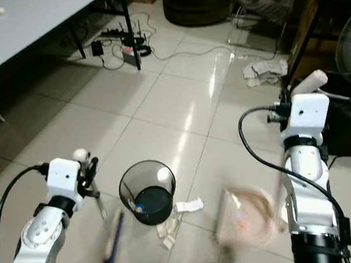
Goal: Sweep floor
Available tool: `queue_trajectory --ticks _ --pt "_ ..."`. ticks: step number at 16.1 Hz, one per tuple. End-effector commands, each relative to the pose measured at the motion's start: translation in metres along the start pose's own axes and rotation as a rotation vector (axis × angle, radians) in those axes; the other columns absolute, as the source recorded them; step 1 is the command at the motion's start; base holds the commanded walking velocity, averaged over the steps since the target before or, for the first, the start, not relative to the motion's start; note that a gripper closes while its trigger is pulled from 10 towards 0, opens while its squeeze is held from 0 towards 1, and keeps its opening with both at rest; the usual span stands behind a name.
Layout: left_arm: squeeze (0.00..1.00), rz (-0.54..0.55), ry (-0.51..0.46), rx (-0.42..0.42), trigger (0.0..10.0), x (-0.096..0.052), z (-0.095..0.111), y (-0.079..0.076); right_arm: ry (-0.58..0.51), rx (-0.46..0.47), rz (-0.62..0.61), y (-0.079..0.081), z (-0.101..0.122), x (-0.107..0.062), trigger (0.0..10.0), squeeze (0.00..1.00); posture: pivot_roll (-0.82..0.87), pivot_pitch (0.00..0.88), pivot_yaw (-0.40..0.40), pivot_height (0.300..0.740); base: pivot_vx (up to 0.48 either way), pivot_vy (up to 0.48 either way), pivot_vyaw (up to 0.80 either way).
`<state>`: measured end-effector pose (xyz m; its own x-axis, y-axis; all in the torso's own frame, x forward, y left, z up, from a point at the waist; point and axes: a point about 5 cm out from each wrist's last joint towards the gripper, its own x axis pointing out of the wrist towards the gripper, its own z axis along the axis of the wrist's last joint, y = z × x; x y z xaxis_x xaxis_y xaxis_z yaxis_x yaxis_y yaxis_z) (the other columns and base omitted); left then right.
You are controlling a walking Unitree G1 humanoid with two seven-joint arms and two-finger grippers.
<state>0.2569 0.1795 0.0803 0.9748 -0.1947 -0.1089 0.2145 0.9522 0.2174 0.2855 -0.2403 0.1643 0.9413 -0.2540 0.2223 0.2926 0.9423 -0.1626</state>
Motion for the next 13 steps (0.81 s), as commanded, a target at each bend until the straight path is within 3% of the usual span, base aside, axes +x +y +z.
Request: queue_trajectory --ticks 1,2,9,13 --pt "0.00 -0.008 -0.018 0.013 10.0 0.000 0.005 0.000 0.006 0.041 0.011 0.004 0.002 -0.003 10.0 0.00 0.03 0.079 0.037 0.740 0.000 0.000 0.00" --pt "0.00 -0.008 -0.018 0.013 10.0 -0.001 0.005 0.001 0.023 0.104 -0.013 0.004 0.000 -0.004 10.0 0.00 0.03 0.079 0.038 0.740 0.000 0.000 0.00" --pt "0.00 -0.016 -0.015 0.006 10.0 -0.002 0.006 0.000 0.019 0.121 0.056 0.014 0.004 -0.004 10.0 0.00 0.03 0.084 0.031 0.740 0.000 0.000 0.00" --pt "0.00 -0.022 -0.013 0.005 10.0 -0.001 0.005 -0.001 0.025 0.140 0.055 0.015 0.001 -0.008 10.0 0.00 0.03 0.085 0.037 0.740 -0.276 0.000 0.00"
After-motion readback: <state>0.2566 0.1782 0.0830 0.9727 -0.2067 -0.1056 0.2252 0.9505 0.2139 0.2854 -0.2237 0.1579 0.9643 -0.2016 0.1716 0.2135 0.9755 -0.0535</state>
